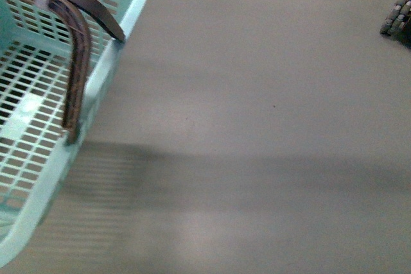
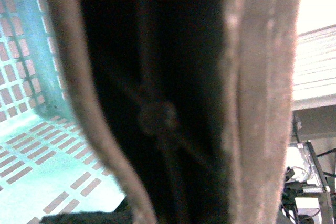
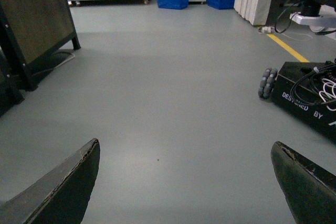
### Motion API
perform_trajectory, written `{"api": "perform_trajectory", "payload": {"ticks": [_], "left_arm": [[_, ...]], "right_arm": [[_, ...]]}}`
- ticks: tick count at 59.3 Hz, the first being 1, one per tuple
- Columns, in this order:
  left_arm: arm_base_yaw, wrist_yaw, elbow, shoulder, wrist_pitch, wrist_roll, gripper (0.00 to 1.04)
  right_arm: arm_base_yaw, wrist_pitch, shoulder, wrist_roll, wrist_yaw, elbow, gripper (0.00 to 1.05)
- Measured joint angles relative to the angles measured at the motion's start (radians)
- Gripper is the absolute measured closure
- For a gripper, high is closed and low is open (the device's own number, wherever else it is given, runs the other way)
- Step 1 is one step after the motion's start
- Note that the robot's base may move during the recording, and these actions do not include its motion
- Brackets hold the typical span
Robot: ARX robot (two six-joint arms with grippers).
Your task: Pick mango and avocado into basket
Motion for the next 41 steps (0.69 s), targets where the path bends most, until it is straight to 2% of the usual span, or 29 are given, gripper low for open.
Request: {"api": "perform_trajectory", "payload": {"ticks": [11, 41], "left_arm": [[-0.002, -0.051, -0.038, -0.263, -0.157, 0.046, 0.91], [-0.007, -0.049, -0.048, -0.323, -0.167, 0.063, 0.91]], "right_arm": [[0.0, 0.0, 0.0, 0.0, 0.0, 0.0, 0.09], [0.0, -0.002, 0.0, 0.0, 0.0, 0.0, 0.09]]}}
